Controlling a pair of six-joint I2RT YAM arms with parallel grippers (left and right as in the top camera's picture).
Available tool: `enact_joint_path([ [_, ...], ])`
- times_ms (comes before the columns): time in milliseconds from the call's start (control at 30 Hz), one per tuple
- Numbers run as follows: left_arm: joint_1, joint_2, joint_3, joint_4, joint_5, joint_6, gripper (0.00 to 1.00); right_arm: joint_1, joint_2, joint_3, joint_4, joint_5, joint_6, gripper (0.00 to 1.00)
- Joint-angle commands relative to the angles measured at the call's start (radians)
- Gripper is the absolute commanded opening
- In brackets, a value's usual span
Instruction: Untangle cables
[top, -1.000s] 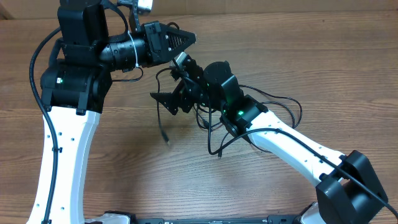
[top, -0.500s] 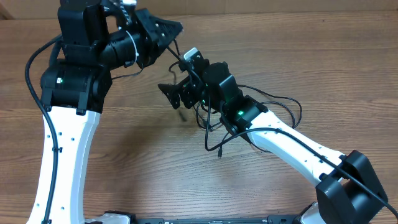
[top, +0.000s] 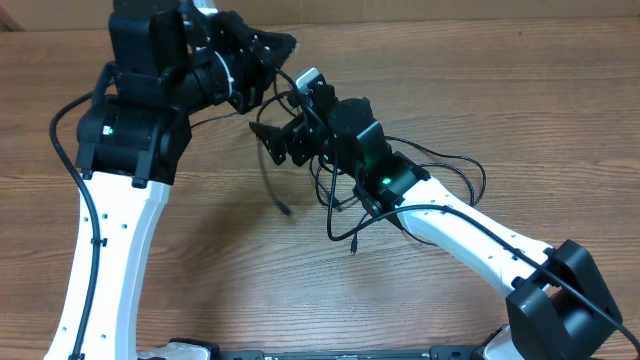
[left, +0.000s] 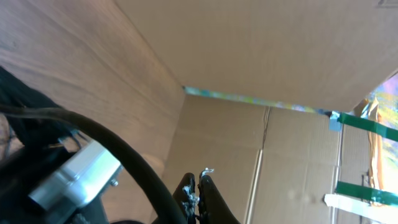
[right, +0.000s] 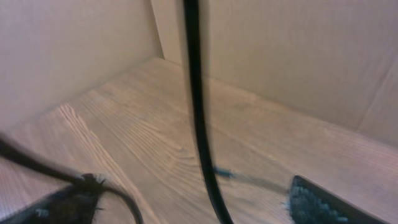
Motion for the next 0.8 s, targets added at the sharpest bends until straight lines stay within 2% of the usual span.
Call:
enact_joint_path([
  [0,-0.012,-0.012,0.021,0.001,0.041,-0.043,0.04,0.002,0.022,0.003,0.011,0.024,-0.028,0.82],
  [100,-0.012,-0.013,0.021,0.002,0.097,-0.078,0.04,0.0,0.023,0.003,0.019,0.035,-0.035,0.72],
  [300,-0.012,-0.013,0.021,0.002,0.097,-0.086,0.04,-0.002,0.023,0.003,0.037,0.023,-0.034,0.66],
  [333,-0.012,-0.013,0.021,0.002,0.097,-0.086,0.04,-0.002,0.023,0.003,0.037,0.023,-0.034,0.67],
  [467,-0.012,-0.013,0.021,0.002,0.097,-0.086,0.04,-0.002,0.023,0.003,0.045,0.024,-0.034,0.92],
  [600,-0.012,-0.013,0.021,0.001,0.098,-0.099,0.04,-0.002,0.023,0.003,0.06,0.075,-0.034,0.94],
  [700,-0.012,-0.013,0.021,0.001,0.105,-0.115,0.04,-0.002,0.023,0.003,0.079,0.122,-0.034,0.78],
  [767,-0.012,-0.013,0.021,0.001,0.115,-0.124,0.04,-0.002,0.023,0.003,0.095,0.125,-0.034,0.56],
])
